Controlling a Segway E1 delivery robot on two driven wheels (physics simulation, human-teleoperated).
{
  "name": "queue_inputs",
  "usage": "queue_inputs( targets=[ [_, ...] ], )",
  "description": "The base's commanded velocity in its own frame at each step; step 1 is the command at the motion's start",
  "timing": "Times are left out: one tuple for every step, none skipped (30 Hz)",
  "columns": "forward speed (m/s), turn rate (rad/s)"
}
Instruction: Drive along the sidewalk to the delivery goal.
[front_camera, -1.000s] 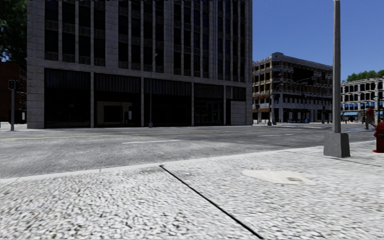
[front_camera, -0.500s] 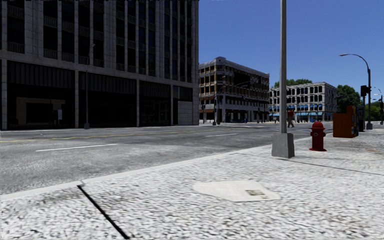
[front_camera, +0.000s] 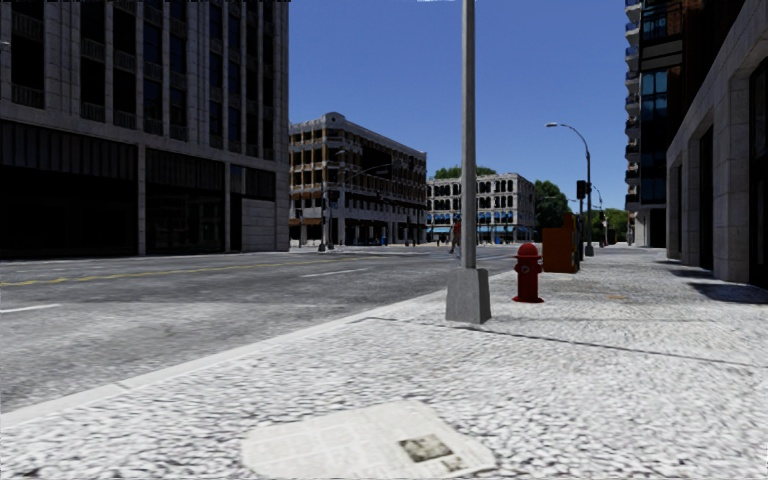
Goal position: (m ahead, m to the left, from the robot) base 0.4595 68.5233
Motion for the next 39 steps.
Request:
queue_inputs(
  targets=[
    [1.48, -0.65],
    [1.48, -0.65],
    [1.48, -0.65],
    [1.48, -0.65],
    [1.48, -0.65],
    [1.48, -0.65],
    [1.48, -0.65],
    [1.48, -0.65],
    [1.48, -0.65],
    [1.48, -0.65],
    [1.48, -0.65],
    [1.48, -0.65],
    [1.48, -0.65],
    [1.48, -0.65],
    [1.48, -0.65],
    [1.48, -0.65],
    [1.48, -0.65],
    [1.48, -0.65],
    [1.48, -0.65],
    [1.48, -0.65],
    [1.48, -0.65],
    [1.48, -0.65],
    [1.48, -0.65],
    [1.48, -0.65],
    [1.48, -0.65],
    [1.48, -0.65],
    [1.48, -0.65],
    [1.48, -0.65],
    [1.48, -0.65],
    [1.48, -0.65],
    [1.48, -0.65],
    [1.48, -0.65],
    [1.48, -0.27],
    [1.48, -0.03],
    [1.48, -0.03],
    [1.48, 0.00],
    [1.48, 0.00],
    [1.48, 0.00],
    [1.48, 0.00]
  ],
)
